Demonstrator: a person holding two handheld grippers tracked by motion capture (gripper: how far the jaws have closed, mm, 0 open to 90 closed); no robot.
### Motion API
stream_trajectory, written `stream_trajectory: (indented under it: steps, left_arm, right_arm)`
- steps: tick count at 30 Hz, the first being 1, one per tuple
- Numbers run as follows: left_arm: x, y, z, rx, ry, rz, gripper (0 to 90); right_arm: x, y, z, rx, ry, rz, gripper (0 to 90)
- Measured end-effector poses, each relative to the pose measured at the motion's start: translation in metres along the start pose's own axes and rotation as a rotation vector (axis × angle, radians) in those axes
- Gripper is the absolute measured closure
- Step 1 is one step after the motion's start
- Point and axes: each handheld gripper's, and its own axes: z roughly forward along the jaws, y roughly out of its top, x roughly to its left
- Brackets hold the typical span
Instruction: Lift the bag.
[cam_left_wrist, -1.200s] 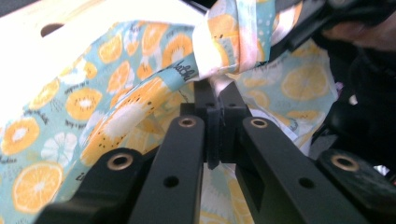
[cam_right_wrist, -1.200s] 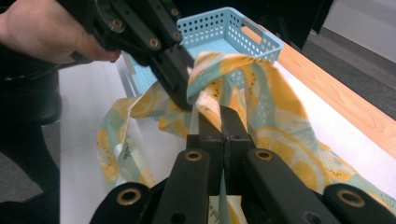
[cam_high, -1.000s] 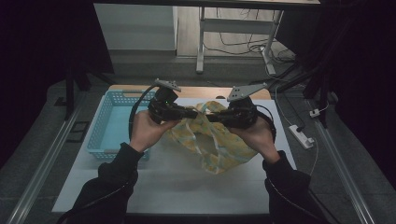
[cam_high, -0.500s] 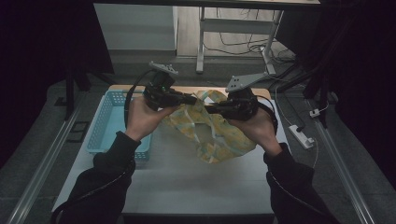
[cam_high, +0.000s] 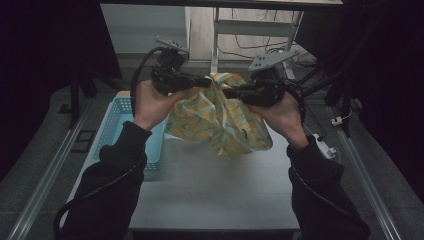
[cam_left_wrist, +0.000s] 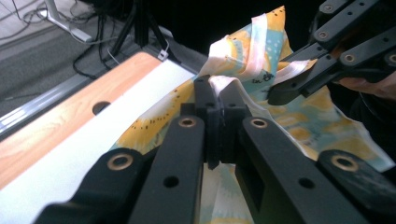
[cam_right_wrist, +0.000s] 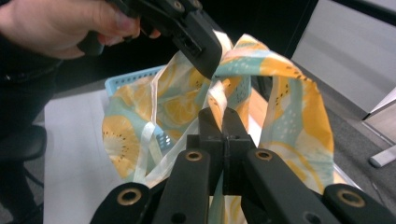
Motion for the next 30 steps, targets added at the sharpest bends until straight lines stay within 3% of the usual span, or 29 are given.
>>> stream_trajectory:
  steps: [9, 16, 22, 30]
  left_arm:
    - [0.006, 0.018, -0.008, -0.037, 0.029, -0.004, 89.6]
    - [0.013, 0.02, -0.004, -0.066, 0.046, -0.015, 89.5]
    - [0.022, 0.012, 0.012, -0.028, 0.075, -0.012, 89.3]
    - [0.031, 0.002, 0.032, -0.006, 0.07, -0.007, 88.4]
  right_arm:
    - [-0.007, 0.024, -0.01, -0.023, -0.026, 0.004, 90.0]
    - [-0.012, 0.033, -0.012, -0.027, -0.054, 0.007, 90.0]
    - [-0.02, 0.025, -0.001, 0.004, -0.082, 0.021, 90.0]
    - [-0.029, 0.009, 0.011, 0.035, -0.092, 0.05, 90.0]
